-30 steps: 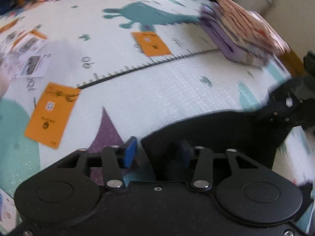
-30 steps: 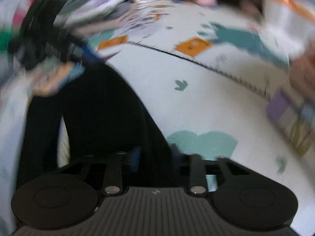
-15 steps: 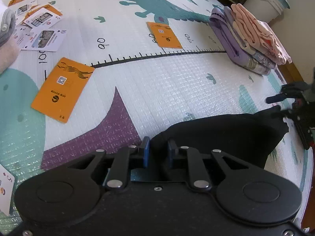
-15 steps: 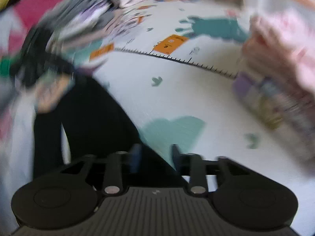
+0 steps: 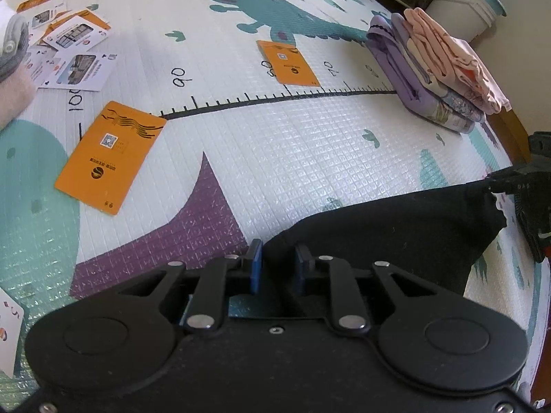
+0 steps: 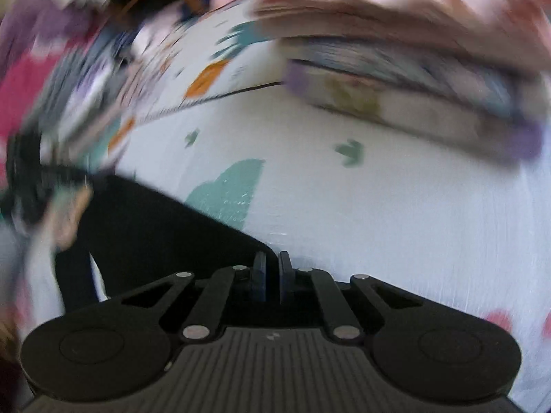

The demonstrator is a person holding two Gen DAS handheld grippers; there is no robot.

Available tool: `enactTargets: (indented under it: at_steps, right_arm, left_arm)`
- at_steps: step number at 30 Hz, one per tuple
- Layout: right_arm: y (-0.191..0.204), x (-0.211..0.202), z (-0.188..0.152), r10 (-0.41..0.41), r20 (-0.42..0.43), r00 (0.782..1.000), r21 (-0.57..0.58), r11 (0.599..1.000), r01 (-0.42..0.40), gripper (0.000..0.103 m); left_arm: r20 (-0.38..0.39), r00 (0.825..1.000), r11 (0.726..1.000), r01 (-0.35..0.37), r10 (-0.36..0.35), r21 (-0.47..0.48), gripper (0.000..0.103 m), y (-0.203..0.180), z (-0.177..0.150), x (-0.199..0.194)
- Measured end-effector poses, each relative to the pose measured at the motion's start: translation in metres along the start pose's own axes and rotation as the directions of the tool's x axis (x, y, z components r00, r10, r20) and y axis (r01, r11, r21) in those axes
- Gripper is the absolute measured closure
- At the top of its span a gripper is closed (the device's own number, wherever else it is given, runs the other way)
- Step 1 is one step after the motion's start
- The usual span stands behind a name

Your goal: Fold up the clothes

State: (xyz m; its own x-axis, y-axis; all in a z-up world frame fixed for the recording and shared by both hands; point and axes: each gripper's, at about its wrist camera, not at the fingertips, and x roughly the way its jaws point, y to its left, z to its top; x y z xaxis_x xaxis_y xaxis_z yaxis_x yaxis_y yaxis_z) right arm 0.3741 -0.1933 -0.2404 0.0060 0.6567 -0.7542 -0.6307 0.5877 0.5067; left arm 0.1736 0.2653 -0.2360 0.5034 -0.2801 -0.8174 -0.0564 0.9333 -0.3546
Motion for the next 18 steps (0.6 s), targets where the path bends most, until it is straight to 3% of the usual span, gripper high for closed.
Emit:
enactTargets:
  at_steps: [2,3,5,7,9,10,11,12,13,14,15,16,18]
  right_arm:
    - [0.0,-0.003,-0.002,0.019,0.01,1.0,0.007,1.0,-0.019,0.087]
    - [0.008,-0.007,-0.003,0.008,0.021,1.0,-0.057,0.998,-0.007,0.085]
    - [0.033,-0.012,-0.01,-0.038,0.031,0.999,-0.262,0.964,0.045,0.059]
    - [0.06,-0.01,-0.026,-0.101,0.048,0.994,-0.487,0.866,0.112,0.053]
    - [0.076,0.005,-0.039,-0.168,0.062,0.984,-0.624,0.763,0.17,0.057]
    - [0.08,0.013,-0.042,-0.19,0.058,0.98,-0.656,0.732,0.181,0.067]
    - [0.078,0.017,-0.037,-0.183,0.033,0.983,-0.631,0.759,0.163,0.077]
    - [0.07,0.017,-0.028,-0.149,0.012,0.989,-0.538,0.833,0.132,0.084]
    - [0.05,0.014,-0.016,-0.103,-0.023,0.994,-0.387,0.918,0.086,0.096]
    - [0.031,0.011,-0.003,-0.051,-0.05,0.997,-0.223,0.974,0.038,0.098]
    - [0.014,0.008,0.006,-0.006,-0.06,0.998,-0.082,0.997,0.001,0.098]
    - [0.008,0.003,0.006,-0.006,-0.044,0.999,-0.063,0.998,0.003,0.098]
    - [0.019,0.0,0.004,-0.049,-0.047,0.998,-0.147,0.988,0.041,0.097]
  left_arm:
    - [0.001,1.0,1.0,-0.001,0.001,0.002,0.083,0.0,0.0,0.0]
    - [0.002,1.0,1.0,-0.002,0.002,0.004,0.083,-0.001,0.0,0.0]
    - [0.002,1.0,1.0,-0.002,0.002,0.006,0.083,-0.001,0.0,0.0]
    - [0.003,1.0,1.0,-0.002,0.002,0.007,0.083,-0.001,0.0,0.0]
    - [0.003,1.0,1.0,-0.001,0.001,0.009,0.083,0.0,0.0,0.0]
    - [0.003,1.0,1.0,-0.002,0.002,0.012,0.083,-0.001,0.0,0.0]
    - [0.004,1.0,1.0,-0.004,0.004,0.018,0.083,-0.001,-0.001,0.0]
    - [0.006,1.0,1.0,-0.004,0.004,0.021,0.083,-0.001,-0.001,0.0]
    - [0.008,1.0,1.0,-0.004,0.003,0.021,0.082,-0.001,-0.002,0.0]
    - [0.011,1.0,1.0,-0.003,0.003,0.021,0.082,-0.001,-0.002,0.0]
    - [0.012,1.0,1.0,-0.002,0.002,0.021,0.082,0.0,-0.002,0.0]
    - [0.012,1.0,1.0,-0.001,0.0,0.021,0.082,0.0,-0.002,0.0]
    - [0.012,1.0,1.0,0.002,-0.002,0.02,0.081,0.001,-0.002,0.0]
